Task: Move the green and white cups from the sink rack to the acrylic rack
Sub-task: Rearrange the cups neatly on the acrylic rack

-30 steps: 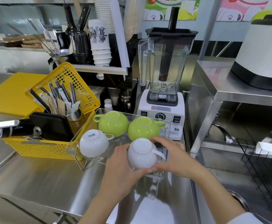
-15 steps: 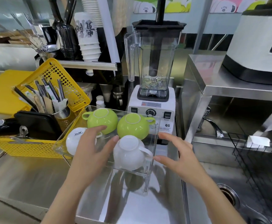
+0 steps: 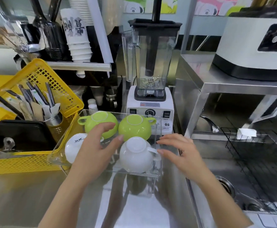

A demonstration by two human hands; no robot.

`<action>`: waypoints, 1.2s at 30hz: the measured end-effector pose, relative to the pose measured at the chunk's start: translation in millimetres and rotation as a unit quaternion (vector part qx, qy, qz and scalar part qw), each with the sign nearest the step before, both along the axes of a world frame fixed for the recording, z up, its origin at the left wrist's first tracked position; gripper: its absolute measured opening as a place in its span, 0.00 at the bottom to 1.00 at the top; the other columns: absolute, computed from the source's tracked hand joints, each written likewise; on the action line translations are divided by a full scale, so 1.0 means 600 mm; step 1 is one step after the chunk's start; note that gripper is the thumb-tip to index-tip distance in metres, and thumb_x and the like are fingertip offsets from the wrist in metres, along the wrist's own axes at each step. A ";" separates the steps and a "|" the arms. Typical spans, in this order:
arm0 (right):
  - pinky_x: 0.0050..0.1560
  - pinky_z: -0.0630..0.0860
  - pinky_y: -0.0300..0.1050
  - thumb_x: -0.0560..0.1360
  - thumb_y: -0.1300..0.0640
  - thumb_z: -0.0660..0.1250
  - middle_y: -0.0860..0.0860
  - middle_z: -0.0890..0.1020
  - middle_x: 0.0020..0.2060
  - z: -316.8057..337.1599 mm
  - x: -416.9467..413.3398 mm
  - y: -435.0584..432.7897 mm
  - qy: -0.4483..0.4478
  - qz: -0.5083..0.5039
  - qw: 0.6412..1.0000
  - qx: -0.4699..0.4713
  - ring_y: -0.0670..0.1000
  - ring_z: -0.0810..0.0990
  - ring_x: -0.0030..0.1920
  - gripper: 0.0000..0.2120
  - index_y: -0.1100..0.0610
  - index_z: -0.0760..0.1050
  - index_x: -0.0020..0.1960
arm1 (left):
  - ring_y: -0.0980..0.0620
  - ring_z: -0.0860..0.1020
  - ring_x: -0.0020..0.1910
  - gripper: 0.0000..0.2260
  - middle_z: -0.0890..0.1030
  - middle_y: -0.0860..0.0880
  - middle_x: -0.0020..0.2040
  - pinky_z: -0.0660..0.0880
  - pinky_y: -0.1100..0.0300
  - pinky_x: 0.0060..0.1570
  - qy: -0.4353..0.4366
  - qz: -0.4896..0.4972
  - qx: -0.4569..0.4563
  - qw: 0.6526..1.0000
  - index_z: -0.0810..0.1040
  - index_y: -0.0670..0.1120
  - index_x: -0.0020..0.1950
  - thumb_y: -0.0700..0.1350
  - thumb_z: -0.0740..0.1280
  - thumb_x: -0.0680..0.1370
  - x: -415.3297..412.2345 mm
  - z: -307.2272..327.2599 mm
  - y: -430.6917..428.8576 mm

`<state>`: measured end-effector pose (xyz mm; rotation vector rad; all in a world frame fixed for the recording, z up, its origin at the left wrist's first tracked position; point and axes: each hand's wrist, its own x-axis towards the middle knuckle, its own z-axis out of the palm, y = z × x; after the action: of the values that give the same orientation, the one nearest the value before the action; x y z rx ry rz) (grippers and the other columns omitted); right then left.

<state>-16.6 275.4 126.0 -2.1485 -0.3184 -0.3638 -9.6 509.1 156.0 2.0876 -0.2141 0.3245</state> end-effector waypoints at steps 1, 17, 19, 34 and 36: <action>0.64 0.65 0.58 0.68 0.56 0.73 0.42 0.80 0.49 0.001 -0.002 0.006 0.003 -0.013 1.000 -0.002 0.44 0.75 0.57 0.09 0.46 0.81 0.47 | 0.60 0.71 0.58 0.17 0.75 0.56 0.59 0.67 0.72 0.50 0.005 -0.025 0.004 1.000 0.72 0.52 0.61 0.50 0.68 0.73 0.005 -0.001 0.004; 0.46 0.67 0.22 0.67 0.64 0.73 0.43 0.80 0.42 0.003 -0.031 0.040 0.058 -0.130 0.990 0.006 0.32 0.76 0.44 0.07 0.55 0.84 0.42 | 0.54 0.59 0.68 0.35 0.64 0.52 0.69 0.56 0.57 0.66 0.044 -0.227 0.119 0.965 0.60 0.53 0.70 0.56 0.72 0.68 0.049 -0.027 -0.006; 0.46 0.67 0.22 0.67 0.64 0.73 0.43 0.80 0.43 -0.001 -0.032 0.039 0.056 -0.134 0.989 0.010 0.33 0.76 0.44 0.08 0.52 0.84 0.42 | 0.56 0.60 0.66 0.35 0.65 0.52 0.68 0.55 0.63 0.60 0.046 -0.238 0.126 0.962 0.60 0.53 0.70 0.56 0.73 0.67 0.051 -0.034 -0.009; 0.46 0.67 0.22 0.68 0.64 0.72 0.46 0.80 0.44 -0.011 -0.011 0.036 0.065 -0.123 0.990 0.028 0.33 0.76 0.45 0.07 0.55 0.84 0.43 | 0.52 0.71 0.54 0.22 0.74 0.53 0.52 0.67 0.54 0.56 0.032 -0.181 0.120 0.976 0.72 0.51 0.55 0.57 0.73 0.66 0.042 -0.037 -0.009; 0.47 0.68 0.23 0.68 0.63 0.72 0.45 0.80 0.44 -0.011 -0.008 0.035 0.065 -0.126 0.989 0.029 0.33 0.76 0.45 0.07 0.55 0.84 0.44 | 0.52 0.71 0.54 0.21 0.74 0.52 0.52 0.67 0.52 0.57 0.036 -0.173 0.114 0.978 0.72 0.50 0.54 0.56 0.73 0.66 0.038 -0.035 -0.010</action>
<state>-21.1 296.4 119.3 -2.1466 0.0387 -0.3686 13.0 502.9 134.7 2.2324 -0.5857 0.0146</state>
